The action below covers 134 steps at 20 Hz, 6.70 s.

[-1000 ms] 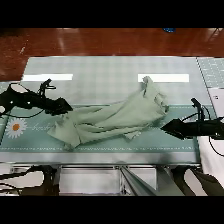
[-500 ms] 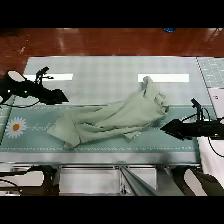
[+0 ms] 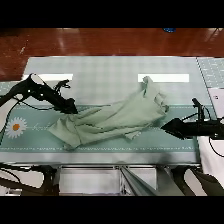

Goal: Fold the shirts.

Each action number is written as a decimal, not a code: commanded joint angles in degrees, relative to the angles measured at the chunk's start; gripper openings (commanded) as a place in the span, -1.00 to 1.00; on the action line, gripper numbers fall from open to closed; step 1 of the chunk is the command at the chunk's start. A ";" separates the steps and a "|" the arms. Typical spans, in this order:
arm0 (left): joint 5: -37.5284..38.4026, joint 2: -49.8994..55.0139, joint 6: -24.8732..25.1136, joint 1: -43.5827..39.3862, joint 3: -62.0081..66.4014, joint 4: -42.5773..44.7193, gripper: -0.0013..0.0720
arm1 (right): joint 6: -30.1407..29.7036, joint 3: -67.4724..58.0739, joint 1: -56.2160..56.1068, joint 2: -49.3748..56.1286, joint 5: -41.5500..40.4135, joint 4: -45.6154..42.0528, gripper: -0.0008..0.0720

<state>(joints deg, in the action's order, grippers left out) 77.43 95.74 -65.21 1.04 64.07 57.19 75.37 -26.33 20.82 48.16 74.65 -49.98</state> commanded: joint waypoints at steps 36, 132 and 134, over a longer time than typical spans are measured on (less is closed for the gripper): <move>3.61 -0.24 -5.57 0.72 13.81 -0.68 -0.90 | 4.28 -10.62 -49.07 30.18 -28.39 19.34 -0.90; -12.33 -24.98 -8.44 23.98 -36.17 -3.04 -0.90 | 5.70 -1.66 12.15 6.49 3.39 -19.37 0.16; -12.31 -24.98 -8.44 23.93 -36.17 -3.04 -0.90 | 5.66 1.99 12.15 6.49 2.36 -17.77 0.16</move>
<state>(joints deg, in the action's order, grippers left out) 67.64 70.72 -73.87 25.08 27.86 54.11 80.71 -28.80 32.58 54.61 76.66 -68.97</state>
